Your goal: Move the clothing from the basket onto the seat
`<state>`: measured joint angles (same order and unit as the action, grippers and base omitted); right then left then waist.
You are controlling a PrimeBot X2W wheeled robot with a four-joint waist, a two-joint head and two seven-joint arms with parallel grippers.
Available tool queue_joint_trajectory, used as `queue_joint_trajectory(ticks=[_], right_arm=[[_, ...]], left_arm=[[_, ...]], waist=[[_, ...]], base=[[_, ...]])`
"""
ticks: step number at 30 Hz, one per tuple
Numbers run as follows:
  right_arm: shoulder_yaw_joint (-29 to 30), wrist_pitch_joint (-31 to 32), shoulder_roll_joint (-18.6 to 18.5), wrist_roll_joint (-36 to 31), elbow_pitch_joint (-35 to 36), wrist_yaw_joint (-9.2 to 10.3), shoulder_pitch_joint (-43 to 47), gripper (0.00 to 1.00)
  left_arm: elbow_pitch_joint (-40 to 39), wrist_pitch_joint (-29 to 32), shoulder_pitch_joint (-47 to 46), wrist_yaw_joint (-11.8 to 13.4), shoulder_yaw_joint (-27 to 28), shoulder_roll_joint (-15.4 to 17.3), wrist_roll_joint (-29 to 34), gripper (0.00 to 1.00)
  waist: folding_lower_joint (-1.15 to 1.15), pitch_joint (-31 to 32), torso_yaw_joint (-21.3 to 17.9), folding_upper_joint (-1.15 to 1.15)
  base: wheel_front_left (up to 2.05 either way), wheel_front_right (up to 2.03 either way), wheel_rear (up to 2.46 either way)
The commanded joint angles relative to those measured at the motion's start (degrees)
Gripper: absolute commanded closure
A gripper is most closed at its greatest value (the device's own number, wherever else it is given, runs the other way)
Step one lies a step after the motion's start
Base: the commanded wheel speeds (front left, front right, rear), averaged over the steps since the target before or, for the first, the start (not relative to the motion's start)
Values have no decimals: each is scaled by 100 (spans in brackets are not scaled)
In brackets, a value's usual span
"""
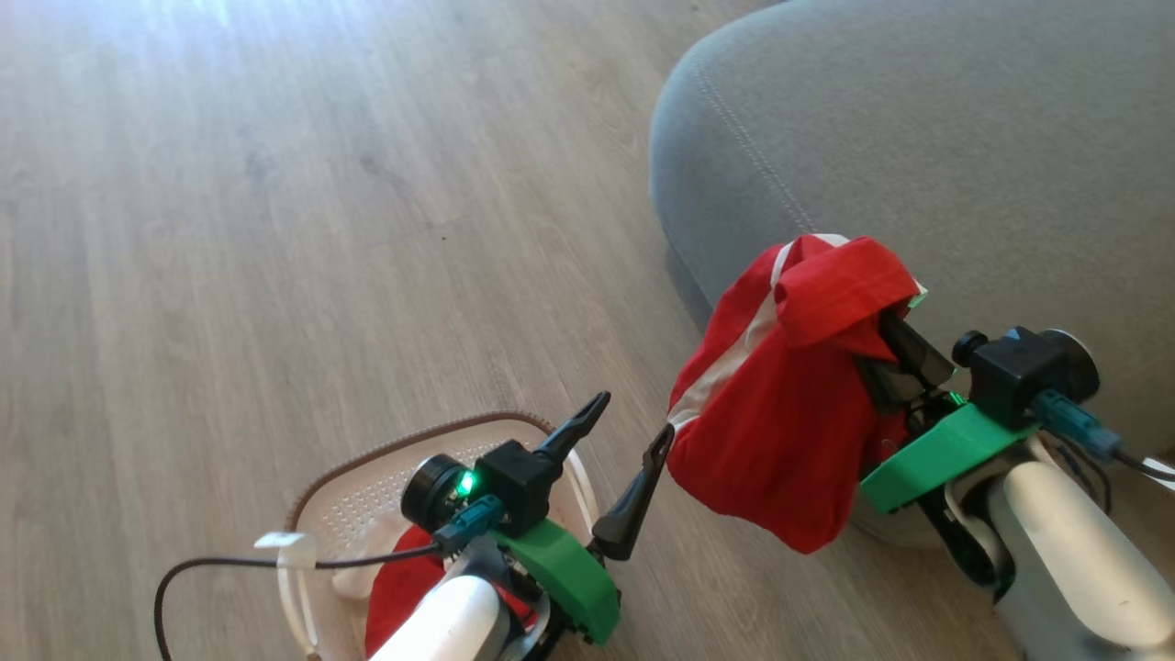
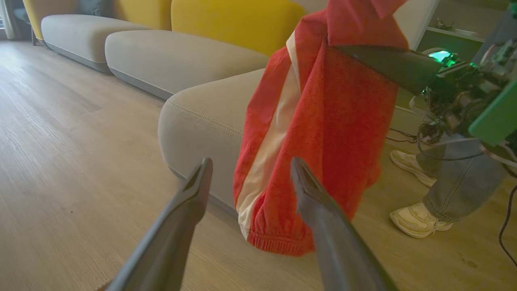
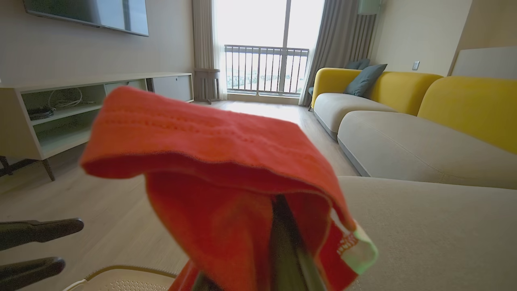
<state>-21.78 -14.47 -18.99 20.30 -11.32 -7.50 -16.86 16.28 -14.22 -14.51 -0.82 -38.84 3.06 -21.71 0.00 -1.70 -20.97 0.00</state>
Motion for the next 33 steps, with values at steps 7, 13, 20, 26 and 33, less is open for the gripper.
queue_joint_trajectory(ticks=[7, 13, 20, 26, 33], right_arm=[[151, -52, -109, 18, 233, 1, -7, 100], [610, -52, 85, 413, 22, 1, -460, 100], [1703, -52, 224, 827, -475, 1, -1927, 100], [2630, -52, -87, 897, -1337, 1, -3731, 100], [3991, -37, -1123, 1011, -2602, 1, -5713, 100]], left_arm=[[-237, -77, -226, 28, 67, -17, -12, 0], [-207, -77, -584, 63, -25, -18, 127, 0], [70, -77, -1379, 27, 122, 51, 595, 0], [131, -77, -1970, 42, 252, 236, 886, 0], [-112, -77, -2285, 184, 473, 291, 988, 0]], waist=[[0, -153, -176, 0], [0, -968, -93, 0], [0, -2547, 181, 0], [0, -3745, 441, 0], [0, -4809, 874, 0]], base=[[0, 0, 0], [0, 0, 0], [0, 0, 0], [0, 0, 0], [0, 0, 0]])
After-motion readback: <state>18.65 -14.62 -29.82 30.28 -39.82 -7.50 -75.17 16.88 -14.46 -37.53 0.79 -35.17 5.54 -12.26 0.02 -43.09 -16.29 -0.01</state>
